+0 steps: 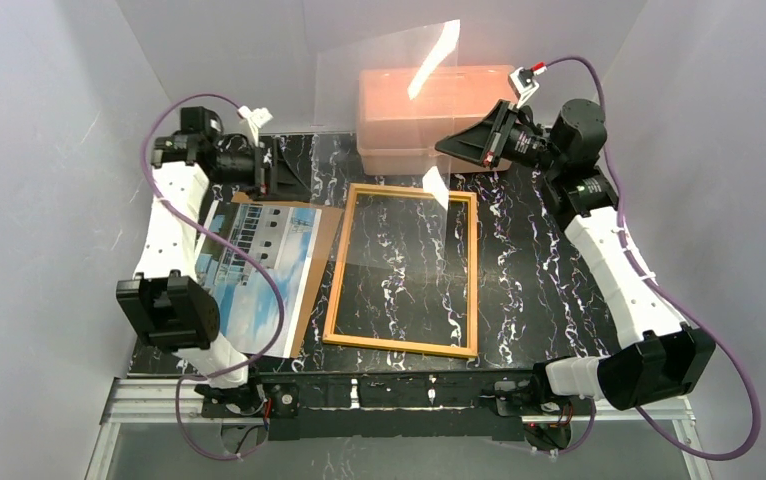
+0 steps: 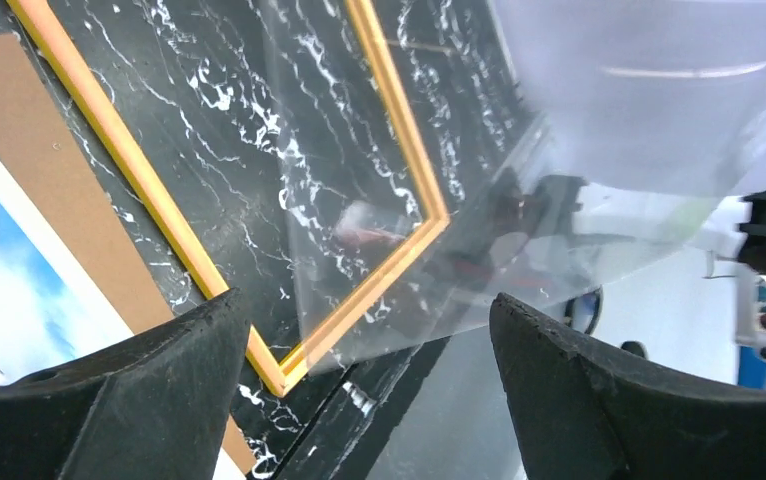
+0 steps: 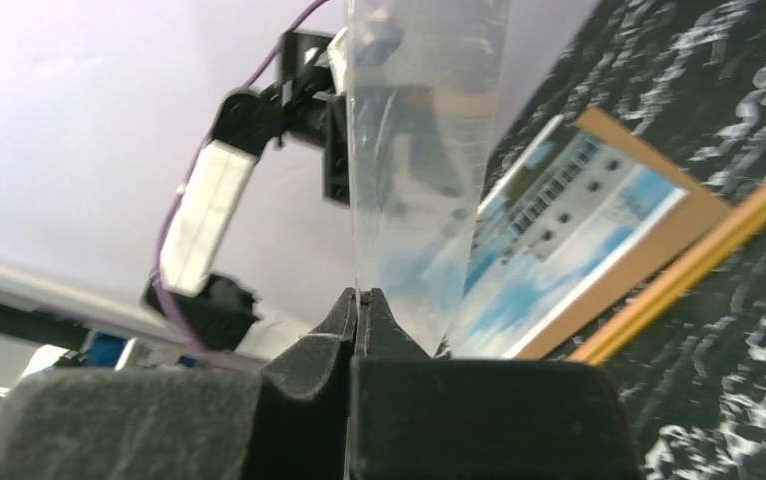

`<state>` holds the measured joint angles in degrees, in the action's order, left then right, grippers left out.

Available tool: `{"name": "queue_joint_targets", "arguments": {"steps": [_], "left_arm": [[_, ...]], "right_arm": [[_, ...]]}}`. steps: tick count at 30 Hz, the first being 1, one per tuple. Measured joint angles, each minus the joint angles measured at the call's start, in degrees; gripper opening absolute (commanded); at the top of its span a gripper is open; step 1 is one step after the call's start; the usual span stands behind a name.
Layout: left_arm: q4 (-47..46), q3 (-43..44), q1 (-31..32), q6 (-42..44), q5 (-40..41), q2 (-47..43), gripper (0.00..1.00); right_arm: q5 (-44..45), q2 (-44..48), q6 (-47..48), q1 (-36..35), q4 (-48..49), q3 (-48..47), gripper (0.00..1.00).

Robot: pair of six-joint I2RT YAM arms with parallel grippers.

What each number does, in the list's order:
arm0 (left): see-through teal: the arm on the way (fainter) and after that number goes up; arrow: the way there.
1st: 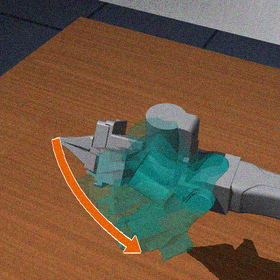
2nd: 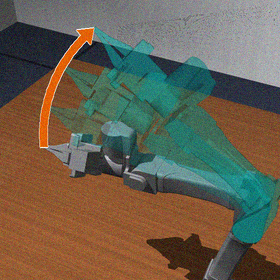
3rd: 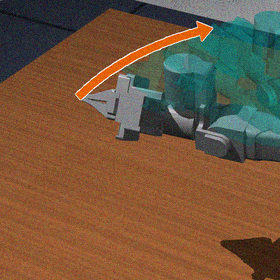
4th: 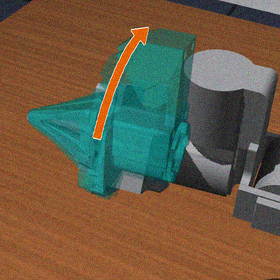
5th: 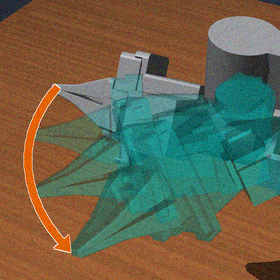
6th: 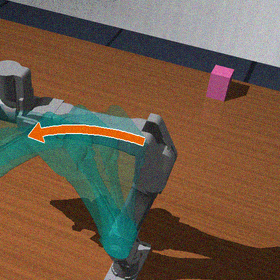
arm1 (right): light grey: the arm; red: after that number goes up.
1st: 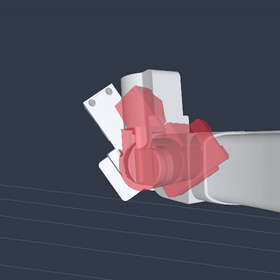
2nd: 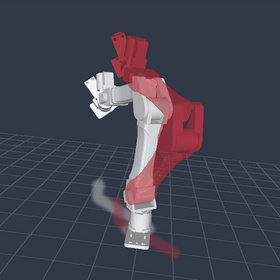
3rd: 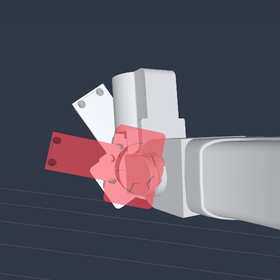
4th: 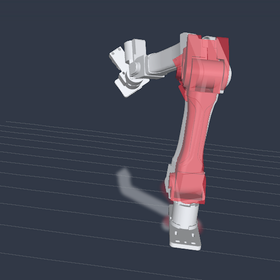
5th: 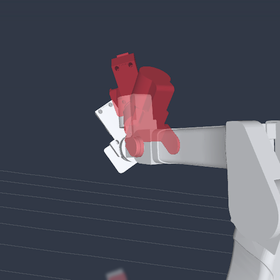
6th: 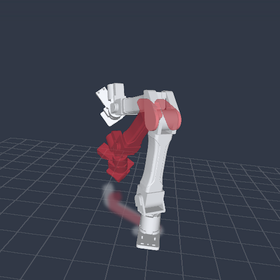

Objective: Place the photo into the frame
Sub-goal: Place the photo frame item in the photo frame.

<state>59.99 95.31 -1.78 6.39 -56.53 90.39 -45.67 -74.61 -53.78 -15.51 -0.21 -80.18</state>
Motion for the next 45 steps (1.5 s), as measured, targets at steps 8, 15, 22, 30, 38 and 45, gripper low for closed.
{"name": "queue_joint_targets", "arguments": {"steps": [8,15,22,30,38,45], "left_arm": [[13.40,13.68,-12.11,5.31,-16.55,10.19,0.98],[16.98,14.47,-11.50,5.49,-26.08,8.39,0.98],[16.92,14.38,-11.37,3.85,-30.01,6.86,0.80],[11.37,13.03,-11.23,-1.75,-30.88,3.26,0.56],[7.21,11.98,-10.49,-5.27,-31.26,2.78,0.30],[6.03,11.08,-10.47,-5.84,-31.34,2.78,0.07]], "right_arm": [[-5.88,-0.37,-16.20,-0.66,25.35,5.09,0.01],[-6.93,-0.66,-23.02,-1.07,36.87,7.30,0.01],[-6.95,-1.40,-25.79,-1.46,40.44,9.75,0.01],[-6.27,-1.42,-25.97,-1.79,41.20,12.70,0.01],[-5.49,-1.49,-24.13,-2.91,40.09,13.33,0.01],[-3.76,-0.98,-19.02,-2.95,33.35,13.35,0.08]]}}
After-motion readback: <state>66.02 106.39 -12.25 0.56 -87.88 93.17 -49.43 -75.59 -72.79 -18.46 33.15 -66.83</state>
